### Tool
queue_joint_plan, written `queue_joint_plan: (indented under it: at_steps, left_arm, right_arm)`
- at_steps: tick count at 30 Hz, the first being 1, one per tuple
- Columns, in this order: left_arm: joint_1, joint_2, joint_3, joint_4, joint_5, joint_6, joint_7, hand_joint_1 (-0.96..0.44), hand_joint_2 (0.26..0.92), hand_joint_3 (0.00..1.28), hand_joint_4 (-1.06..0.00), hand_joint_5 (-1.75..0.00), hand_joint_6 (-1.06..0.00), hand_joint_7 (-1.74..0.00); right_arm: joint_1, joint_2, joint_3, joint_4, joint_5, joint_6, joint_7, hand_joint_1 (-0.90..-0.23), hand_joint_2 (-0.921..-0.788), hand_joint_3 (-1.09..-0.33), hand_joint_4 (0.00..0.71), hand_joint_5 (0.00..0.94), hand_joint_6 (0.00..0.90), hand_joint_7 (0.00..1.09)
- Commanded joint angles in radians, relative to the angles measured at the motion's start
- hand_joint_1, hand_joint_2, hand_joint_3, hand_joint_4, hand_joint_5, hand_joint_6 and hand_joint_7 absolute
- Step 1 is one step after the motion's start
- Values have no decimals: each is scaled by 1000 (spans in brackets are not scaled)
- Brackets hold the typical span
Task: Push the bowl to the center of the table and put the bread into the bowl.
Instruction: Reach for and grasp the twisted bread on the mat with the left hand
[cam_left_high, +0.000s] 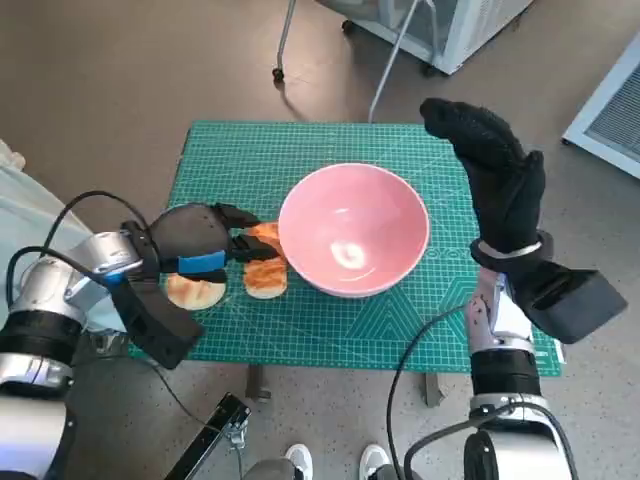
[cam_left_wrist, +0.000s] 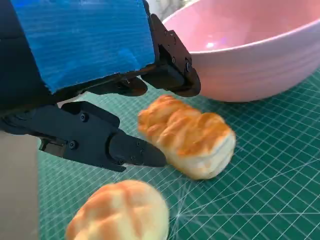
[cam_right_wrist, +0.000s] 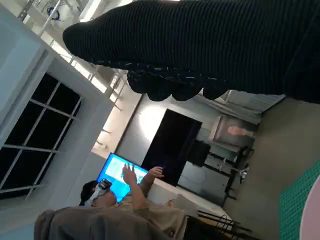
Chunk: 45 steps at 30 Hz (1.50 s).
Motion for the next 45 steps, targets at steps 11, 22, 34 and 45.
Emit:
queue_joint_plan:
  at_steps: [11,22,34,45]
  left_arm:
    - [-81,-84,-128,104,91,29,121,-112,884,0,-425,0,-471,-114]
    - [-121,-143,-232,188,178,60,259,-116,884,0,-416,-9,-470,-129]
    - [-156,-191,-341,282,241,142,347,-1,907,10,-477,-30,-511,-181]
    - [-168,-216,-381,343,234,208,387,-48,921,223,-495,-904,-545,-1222]
  right_arm:
    - [33,-8,-1,10,-5,-11,-6,-637,-921,-747,267,5,-1,878]
    - [41,-13,0,1,-6,0,-7,-647,-921,-751,266,4,-1,874]
    - [38,-16,-4,8,3,3,-1,-644,-921,-753,265,4,-1,872]
    - [32,-18,-7,21,2,-5,-1,-649,-921,-751,266,4,-1,872]
